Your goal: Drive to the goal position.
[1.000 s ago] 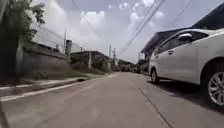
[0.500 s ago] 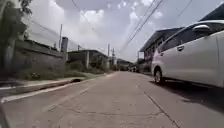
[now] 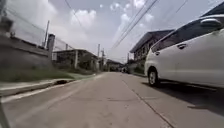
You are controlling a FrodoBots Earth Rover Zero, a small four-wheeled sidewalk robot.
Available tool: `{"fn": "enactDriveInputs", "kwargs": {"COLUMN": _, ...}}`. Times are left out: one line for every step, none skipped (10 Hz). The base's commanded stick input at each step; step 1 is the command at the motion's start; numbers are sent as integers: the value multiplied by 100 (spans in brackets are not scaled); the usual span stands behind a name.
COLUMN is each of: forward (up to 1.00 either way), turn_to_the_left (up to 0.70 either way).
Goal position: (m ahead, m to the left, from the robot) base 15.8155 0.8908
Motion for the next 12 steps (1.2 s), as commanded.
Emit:
{"fn": "enactDriveInputs", "kwargs": {"forward": 100, "turn_to_the_left": -23}}
{"fn": "enactDriveInputs", "kwargs": {"forward": 100, "turn_to_the_left": 0}}
{"fn": "enactDriveInputs", "kwargs": {"forward": 100, "turn_to_the_left": 0}}
{"fn": "enactDriveInputs", "kwargs": {"forward": 100, "turn_to_the_left": 0}}
{"fn": "enactDriveInputs", "kwargs": {"forward": 100, "turn_to_the_left": -5}}
{"fn": "enactDriveInputs", "kwargs": {"forward": 100, "turn_to_the_left": -21}}
{"fn": "enactDriveInputs", "kwargs": {"forward": 100, "turn_to_the_left": -23}}
{"fn": "enactDriveInputs", "kwargs": {"forward": 100, "turn_to_the_left": -2}}
{"fn": "enactDriveInputs", "kwargs": {"forward": 100, "turn_to_the_left": -12}}
{"fn": "enactDriveInputs", "kwargs": {"forward": 100, "turn_to_the_left": -32}}
{"fn": "enactDriveInputs", "kwargs": {"forward": 100, "turn_to_the_left": -32}}
{"fn": "enactDriveInputs", "kwargs": {"forward": 100, "turn_to_the_left": -32}}
